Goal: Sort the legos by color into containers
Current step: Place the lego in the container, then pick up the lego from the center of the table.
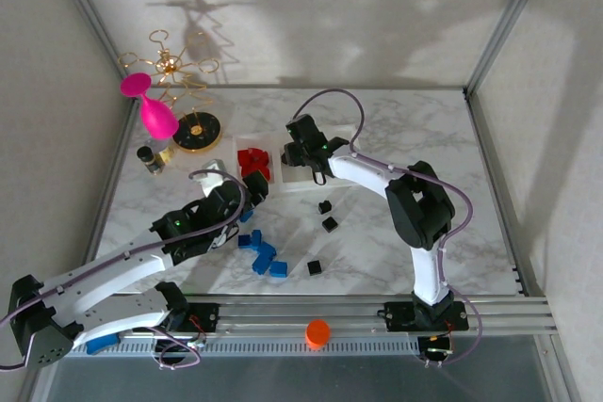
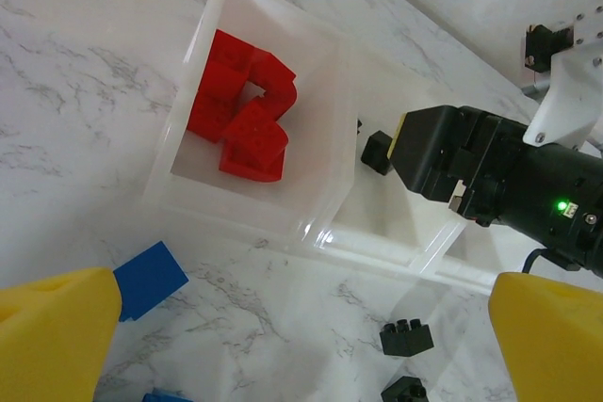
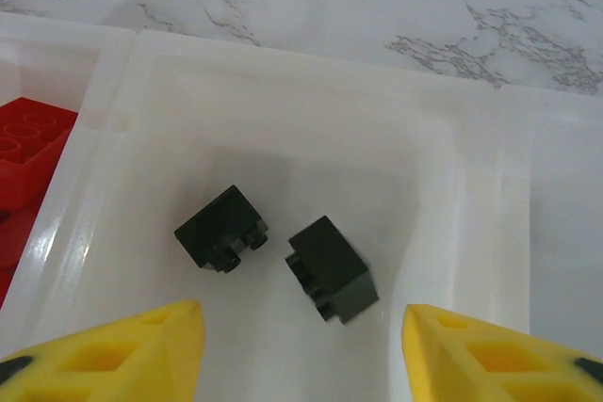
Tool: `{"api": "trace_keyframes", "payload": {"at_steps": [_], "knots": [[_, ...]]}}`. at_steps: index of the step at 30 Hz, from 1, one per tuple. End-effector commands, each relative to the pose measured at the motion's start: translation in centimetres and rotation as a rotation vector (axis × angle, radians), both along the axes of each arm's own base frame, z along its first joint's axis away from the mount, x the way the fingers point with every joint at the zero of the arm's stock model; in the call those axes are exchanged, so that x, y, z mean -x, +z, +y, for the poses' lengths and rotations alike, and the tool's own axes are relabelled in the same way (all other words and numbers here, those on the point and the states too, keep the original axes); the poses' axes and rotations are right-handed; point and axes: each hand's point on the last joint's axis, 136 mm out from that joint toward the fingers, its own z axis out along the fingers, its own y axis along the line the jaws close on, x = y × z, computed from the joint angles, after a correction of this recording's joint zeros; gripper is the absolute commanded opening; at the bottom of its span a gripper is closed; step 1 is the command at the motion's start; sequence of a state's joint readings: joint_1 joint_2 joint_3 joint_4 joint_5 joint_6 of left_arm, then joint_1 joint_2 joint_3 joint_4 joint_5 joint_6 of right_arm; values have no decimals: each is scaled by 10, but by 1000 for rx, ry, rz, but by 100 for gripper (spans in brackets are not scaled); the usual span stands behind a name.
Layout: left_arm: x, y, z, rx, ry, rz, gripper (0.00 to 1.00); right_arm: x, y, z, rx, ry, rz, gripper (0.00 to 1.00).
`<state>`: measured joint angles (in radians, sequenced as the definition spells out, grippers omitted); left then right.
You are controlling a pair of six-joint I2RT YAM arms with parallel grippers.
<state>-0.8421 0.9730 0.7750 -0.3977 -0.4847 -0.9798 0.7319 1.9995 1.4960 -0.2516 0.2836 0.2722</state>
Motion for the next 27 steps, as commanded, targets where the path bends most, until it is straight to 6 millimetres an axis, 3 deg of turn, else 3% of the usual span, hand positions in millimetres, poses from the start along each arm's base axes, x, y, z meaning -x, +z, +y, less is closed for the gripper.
{"api": "trace_keyframes", "payload": {"at_steps": [1,4,13,18,27], "knots": [[1,-7,-3,-11,-22,29,100,12,34,-1,-46,26,-21,58],[2,-8,-10,4,-49,35,100,31,41,-10,-84,39,-4,62],[15,-15,-29,32,-102,39,100,95,33,-48,-137,53,92,69],[27,-23,-43,27,-143,49,100,127,17,-67,-163,55,104,74],[44,-35,-57,47,-172,68,100,173,-31,-79,-82,73,164,77]]}}
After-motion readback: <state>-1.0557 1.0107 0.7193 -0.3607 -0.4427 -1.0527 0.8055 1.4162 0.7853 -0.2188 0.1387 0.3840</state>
